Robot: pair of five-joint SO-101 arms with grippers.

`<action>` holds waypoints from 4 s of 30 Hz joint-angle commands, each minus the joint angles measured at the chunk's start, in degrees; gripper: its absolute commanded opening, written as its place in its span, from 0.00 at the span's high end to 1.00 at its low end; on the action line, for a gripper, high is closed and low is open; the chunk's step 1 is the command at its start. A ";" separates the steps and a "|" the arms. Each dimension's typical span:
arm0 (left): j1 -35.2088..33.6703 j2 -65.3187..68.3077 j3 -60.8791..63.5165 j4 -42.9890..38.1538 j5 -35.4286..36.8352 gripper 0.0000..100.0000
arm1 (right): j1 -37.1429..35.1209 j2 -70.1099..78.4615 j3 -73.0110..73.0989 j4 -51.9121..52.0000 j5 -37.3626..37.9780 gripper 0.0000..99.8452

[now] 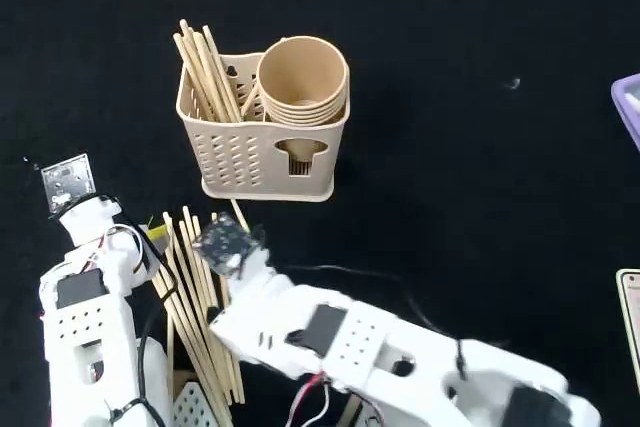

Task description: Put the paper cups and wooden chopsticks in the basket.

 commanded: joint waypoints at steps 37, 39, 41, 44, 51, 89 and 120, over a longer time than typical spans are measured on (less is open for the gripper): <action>-6.20 -0.79 -0.84 -2.81 0.26 0.71 | 3.78 30.37 -21.93 18.73 1.23 0.81; -6.20 -0.79 -0.84 -2.81 0.26 0.71 | 3.69 30.64 -21.93 19.60 2.90 0.81; -6.20 -0.79 -0.84 -2.81 0.26 0.71 | 3.60 30.90 -22.02 20.31 4.22 0.81; -6.20 -0.79 -0.84 -2.81 0.18 0.71 | 3.60 30.90 -21.85 20.48 6.51 0.81; -6.37 -0.79 -0.84 -2.81 0.09 0.71 | 3.87 30.81 -19.91 20.92 6.33 0.94; -6.11 -0.79 -0.92 -2.90 0.09 0.71 | 13.63 -2.86 -16.40 30.68 11.60 0.99; -6.37 -0.79 -0.92 -2.90 0.00 0.71 | 17.85 24.92 -20.09 18.46 11.69 0.99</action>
